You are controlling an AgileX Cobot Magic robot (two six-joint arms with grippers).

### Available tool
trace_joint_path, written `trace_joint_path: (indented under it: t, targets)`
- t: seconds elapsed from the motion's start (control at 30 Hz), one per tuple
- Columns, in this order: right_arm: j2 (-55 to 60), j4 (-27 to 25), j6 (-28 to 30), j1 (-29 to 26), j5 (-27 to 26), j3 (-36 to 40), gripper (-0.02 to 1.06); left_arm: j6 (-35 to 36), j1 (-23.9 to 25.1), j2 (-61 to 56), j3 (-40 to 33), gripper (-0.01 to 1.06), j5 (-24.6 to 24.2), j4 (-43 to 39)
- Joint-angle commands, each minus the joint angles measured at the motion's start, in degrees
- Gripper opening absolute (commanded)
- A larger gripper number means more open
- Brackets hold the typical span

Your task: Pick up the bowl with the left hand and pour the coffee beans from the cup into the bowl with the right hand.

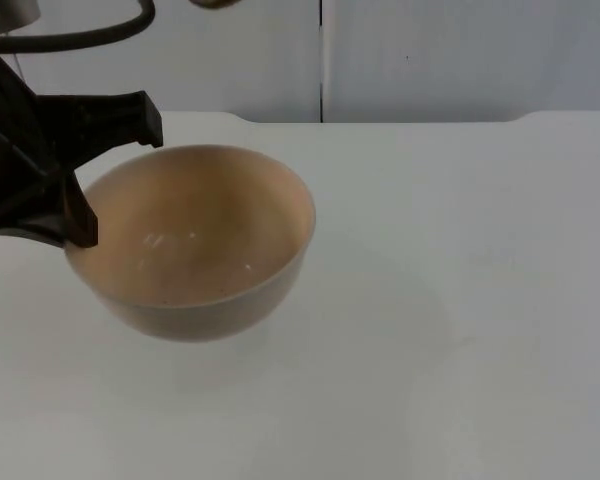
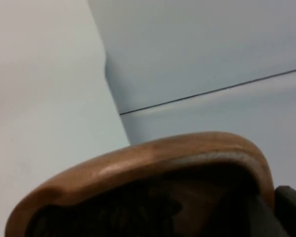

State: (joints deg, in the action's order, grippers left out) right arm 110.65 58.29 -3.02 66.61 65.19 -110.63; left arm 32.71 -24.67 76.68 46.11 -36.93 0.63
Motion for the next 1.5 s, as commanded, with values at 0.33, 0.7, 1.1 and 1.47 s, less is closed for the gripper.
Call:
trace_joint_path:
  t: [0.33, 0.7, 1.1, 1.47]
  targets:
    - [0.1, 5.6, 0.3, 1.0, -0.7, -0.1, 0.0, 0.2, 0.1, 0.0, -0.2, 0.0, 0.6, 0.7]
    - [0.1, 14.1, 0.2, 3.4, -1.6, 4.7, 0.0, 0.2, 0.1, 0.0, -0.2, 0.0, 0.6, 0.7]
    - [0.1, 27.0, -0.4, 6.0, -2.0, 8.1, 0.0, 0.2, 0.1, 0.0, -0.2, 0.0, 0.4, 0.7]
    - [0.1, 32.1, -3.0, 6.7, -2.0, 10.5, 0.0, 0.2, 0.1, 0.0, -0.2, 0.0, 0.3, 0.8]
